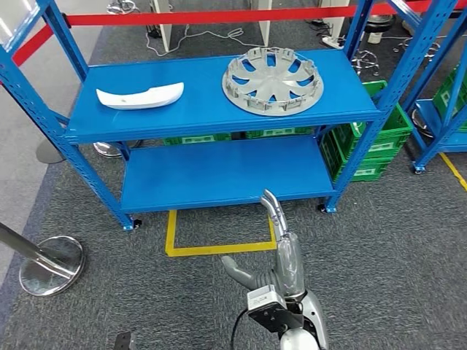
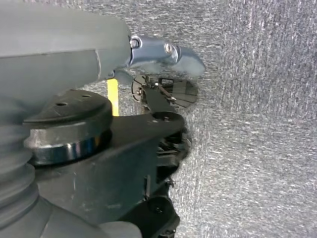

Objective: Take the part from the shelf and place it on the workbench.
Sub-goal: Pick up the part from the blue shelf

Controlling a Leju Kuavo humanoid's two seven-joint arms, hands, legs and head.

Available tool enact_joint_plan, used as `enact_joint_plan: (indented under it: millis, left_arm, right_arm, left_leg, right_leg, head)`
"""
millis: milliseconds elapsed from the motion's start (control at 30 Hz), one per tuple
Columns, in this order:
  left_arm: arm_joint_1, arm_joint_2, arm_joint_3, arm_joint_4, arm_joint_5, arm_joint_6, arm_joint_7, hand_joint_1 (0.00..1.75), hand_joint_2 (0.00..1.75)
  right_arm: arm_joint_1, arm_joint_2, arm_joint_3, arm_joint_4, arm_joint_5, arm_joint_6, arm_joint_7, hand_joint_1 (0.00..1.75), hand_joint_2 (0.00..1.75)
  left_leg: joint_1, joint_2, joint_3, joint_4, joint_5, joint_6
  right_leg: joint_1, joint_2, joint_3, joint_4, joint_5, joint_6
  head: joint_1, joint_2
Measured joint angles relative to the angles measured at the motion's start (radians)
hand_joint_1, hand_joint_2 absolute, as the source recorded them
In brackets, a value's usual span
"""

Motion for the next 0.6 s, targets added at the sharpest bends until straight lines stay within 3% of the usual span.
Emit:
enact_joint_plan:
  millis: [133,167,267,300,333,400,467,533,600]
  left_arm:
    - [0.003,-0.005,-0.001,0.000,-0.028,0.005,-0.028,0.00,1.75]
    - [0.002,-0.007,-0.002,0.000,-0.030,0.006,-0.034,0.00,1.75]
    - [0.001,-0.014,-0.001,0.000,-0.029,0.010,-0.053,0.00,1.75]
    - [0.002,-0.016,-0.002,0.000,-0.032,0.019,-0.073,0.00,1.75]
    - [0.003,-0.018,-0.004,0.000,-0.039,0.030,-0.101,0.00,1.75]
    - [0.004,-0.021,-0.013,0.000,-0.057,0.046,-0.166,0.00,1.75]
    - [0.004,-0.021,-0.024,0.000,-0.067,0.023,-0.220,0.00,0.87]
    - [0.006,-0.019,-0.033,0.000,-0.078,-0.007,-0.253,0.00,0.00]
    - [0.007,-0.019,-0.051,0.000,-0.112,0.017,-0.254,0.00,0.00]
  right_arm:
    - [0.007,0.000,-0.002,-0.007,-0.006,0.007,0.001,0.00,1.75]
    - [0.008,0.000,-0.004,-0.008,-0.008,0.008,0.001,0.00,1.75]
    - [0.014,-0.001,-0.010,-0.010,-0.013,0.016,0.002,0.00,1.75]
    - [0.017,-0.001,-0.011,-0.010,-0.014,0.018,0.003,0.00,1.75]
    - [0.020,-0.001,-0.013,-0.010,-0.017,0.019,0.004,0.00,1.75]
    - [0.023,-0.002,-0.015,-0.010,-0.025,0.018,0.004,0.00,1.75]
    - [0.023,-0.004,-0.017,-0.010,-0.034,0.018,0.001,0.00,1.75]
    - [0.022,-0.006,-0.017,-0.010,-0.045,0.017,-0.004,0.00,1.75]
    - [0.022,-0.007,-0.018,-0.009,-0.056,0.016,-0.010,0.00,1.75]
  left_leg:
    - [0.001,-0.001,0.002,-0.015,0.002,0.026]
    - [0.003,-0.001,0.002,-0.017,0.003,0.031]
    - [0.001,0.000,0.003,-0.017,0.003,0.039]
    - [0.001,0.000,0.003,-0.017,0.002,0.039]
    - [0.001,0.000,0.004,-0.016,0.002,0.040]
    - [0.001,-0.001,0.009,-0.016,0.000,0.037]
    - [-0.003,-0.002,0.010,-0.014,-0.003,0.029]
    - [-0.006,-0.002,0.009,-0.015,-0.002,0.019]
    - [-0.004,-0.002,0.009,-0.017,-0.002,0.009]
  right_leg:
    - [-0.001,-0.002,-0.008,0.010,-0.011,0.022]
    - [-0.001,-0.003,-0.023,0.045,-0.034,0.026]
    - [0.000,-0.005,-0.110,0.235,-0.123,0.032]
    - [0.000,-0.005,-0.128,0.272,-0.131,0.033]
    - [0.000,-0.005,-0.127,0.271,-0.119,0.033]
    - [0.000,-0.005,-0.071,0.159,-0.054,0.029]
    - [0.000,-0.005,-0.007,0.033,-0.010,0.024]
    - [0.002,-0.002,0.011,-0.004,-0.006,0.015]
    - [0.001,-0.001,0.009,-0.006,-0.002,0.003]
  head:
    - [0.004,0.000]
    - [0.007,0.000]
    - [0.013,0.000]
    - [0.013,0.000]
    - [0.013,0.000]
    - [0.013,0.000]
    - [0.013,0.000]
    - [0.011,0.000]
    - [0.010,0.000]
